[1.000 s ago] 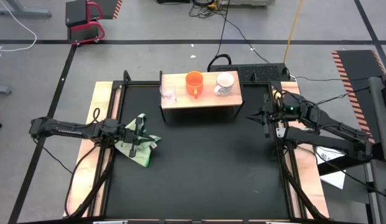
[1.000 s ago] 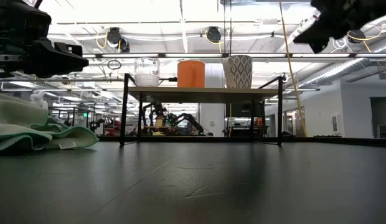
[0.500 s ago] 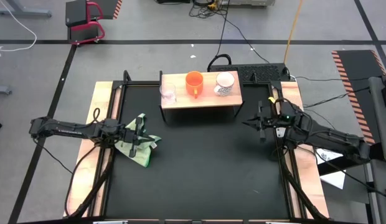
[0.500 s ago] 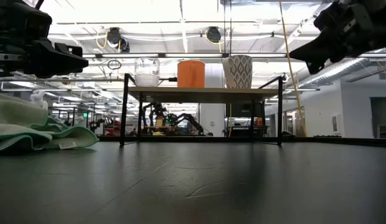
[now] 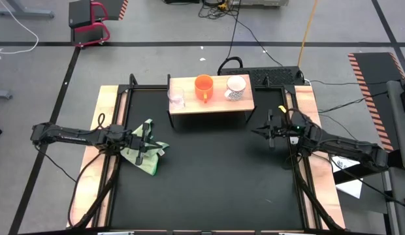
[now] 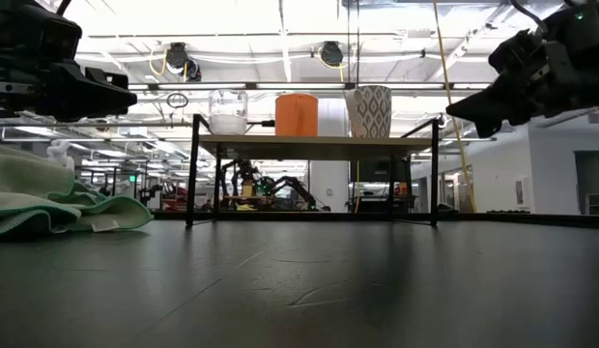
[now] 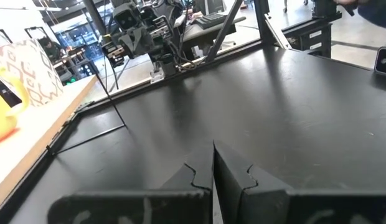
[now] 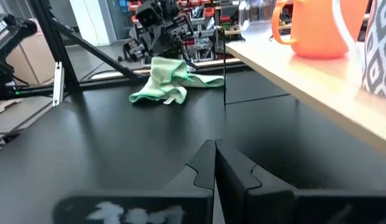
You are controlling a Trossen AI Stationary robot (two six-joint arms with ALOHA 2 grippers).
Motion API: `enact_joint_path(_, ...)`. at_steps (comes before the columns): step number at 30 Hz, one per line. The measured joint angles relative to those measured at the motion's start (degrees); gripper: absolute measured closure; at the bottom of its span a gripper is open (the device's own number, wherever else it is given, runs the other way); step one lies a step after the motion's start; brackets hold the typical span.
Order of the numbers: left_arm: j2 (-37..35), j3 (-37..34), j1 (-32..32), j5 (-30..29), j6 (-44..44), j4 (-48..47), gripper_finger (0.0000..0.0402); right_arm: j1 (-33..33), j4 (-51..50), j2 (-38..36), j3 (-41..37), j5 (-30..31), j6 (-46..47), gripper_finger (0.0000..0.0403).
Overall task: Stack small to large cups/mugs on shelf
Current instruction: Return to Home Position
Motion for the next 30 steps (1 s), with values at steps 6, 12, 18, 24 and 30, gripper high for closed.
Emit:
enact_joint_path(6, 0.0, 0.0, 0.0, 0.0, -0.6, -0.1, 0.0392, 0.0, 1.8, 0.0, -1.8, 0.1, -1.2, 0.0403)
enact_joint_path(12, 0.0, 0.0, 0.0, 0.0, -0.4, 0.0, 0.0392, 0.0, 5.7, 0.0, -5.2, 0.3, -1.9, 0.0403)
enact_joint_path(18, 0.0, 0.0, 0.0, 0.0, -0.5, -0.1, 0.0392, 0.0, 6.7, 0.0, -6.1, 0.2, -3.6, 0.0403)
enact_joint_path(24, 0.0, 0.0, 0.0, 0.0, -1.9, 0.6, 0.0392, 2.1, 7.1, -0.1, -6.2, -1.2, -5.8, 0.0403)
enact_joint_path(30, 0.0, 0.0, -4.4, -1.9, -0.1, 2.7, 0.0399, 9.9, 8.2, -0.1, -6.3, -1.3, -6.6, 0.0403)
